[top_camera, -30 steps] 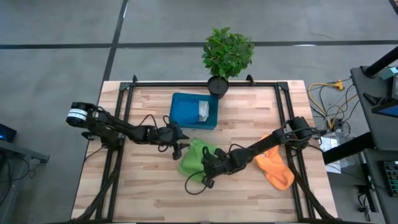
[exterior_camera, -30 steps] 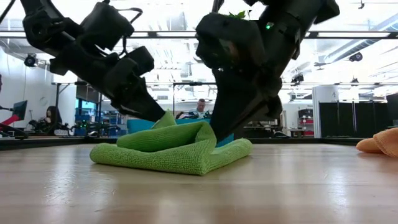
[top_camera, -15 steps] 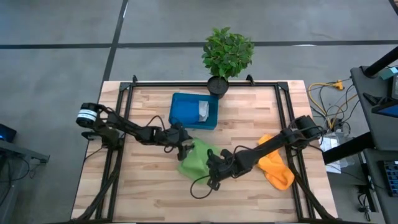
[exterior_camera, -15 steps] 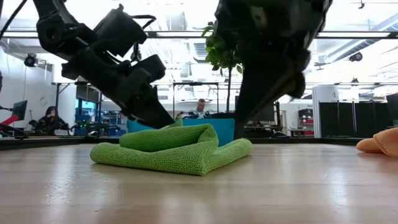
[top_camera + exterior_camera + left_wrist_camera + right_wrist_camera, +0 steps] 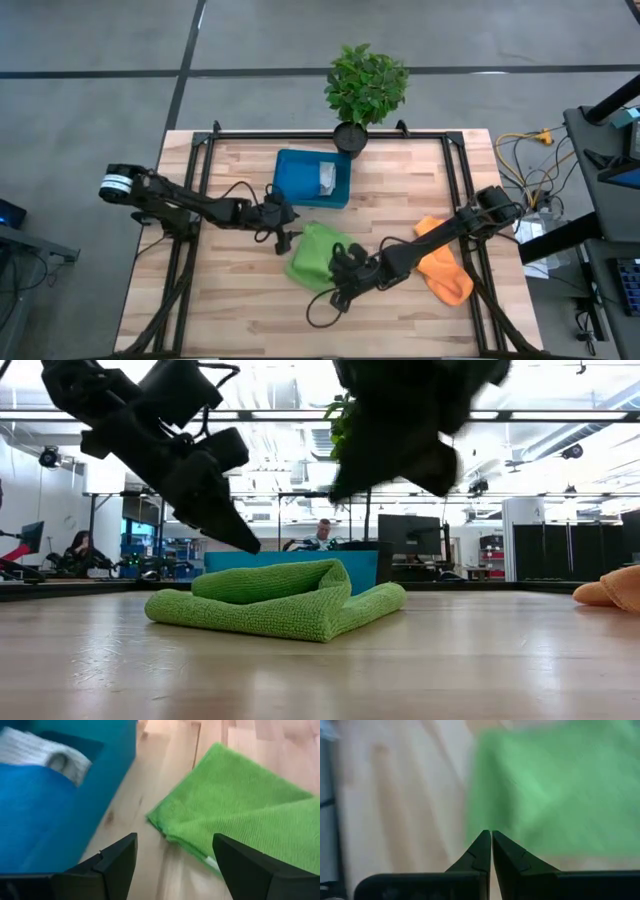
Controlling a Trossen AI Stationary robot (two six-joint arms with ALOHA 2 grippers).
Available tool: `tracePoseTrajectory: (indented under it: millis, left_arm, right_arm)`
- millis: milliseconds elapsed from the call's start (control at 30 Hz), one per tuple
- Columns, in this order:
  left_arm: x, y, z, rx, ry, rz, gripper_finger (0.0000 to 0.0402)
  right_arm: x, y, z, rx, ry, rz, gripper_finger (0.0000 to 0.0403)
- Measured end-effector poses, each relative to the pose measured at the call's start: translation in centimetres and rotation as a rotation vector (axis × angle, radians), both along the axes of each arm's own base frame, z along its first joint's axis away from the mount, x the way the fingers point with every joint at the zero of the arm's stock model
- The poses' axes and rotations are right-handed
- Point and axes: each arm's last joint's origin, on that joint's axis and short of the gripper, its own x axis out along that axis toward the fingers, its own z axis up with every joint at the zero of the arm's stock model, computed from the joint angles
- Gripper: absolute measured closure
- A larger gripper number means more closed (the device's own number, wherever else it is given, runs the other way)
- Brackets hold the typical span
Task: Fold microfiber towels
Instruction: Fold the green microfiber towel
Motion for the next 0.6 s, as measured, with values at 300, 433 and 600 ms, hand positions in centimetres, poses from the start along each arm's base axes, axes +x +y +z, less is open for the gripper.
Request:
tracePoseTrajectory:
  millis: [300,433,600]
  left_arm:
    - [-1.6,0.1,1.4,-0.067,0.015,0.080,0.0155]
    - [-3.0,0.2,1.4,-0.141,0.091,0.151,0.0155]
    - [-4.0,0.0,1.4,-0.207,0.101,0.179,0.0155]
  right_arm:
    - [2.7,-0.6,2.2,-0.007,-0.303,0.100,0.0390]
    - [3.6,-2.2,1.2,-0.007,-0.260,0.112,0.0371]
    - [4.9,-2.3,-0.6,-0.052,-0.182,0.169,0.0298]
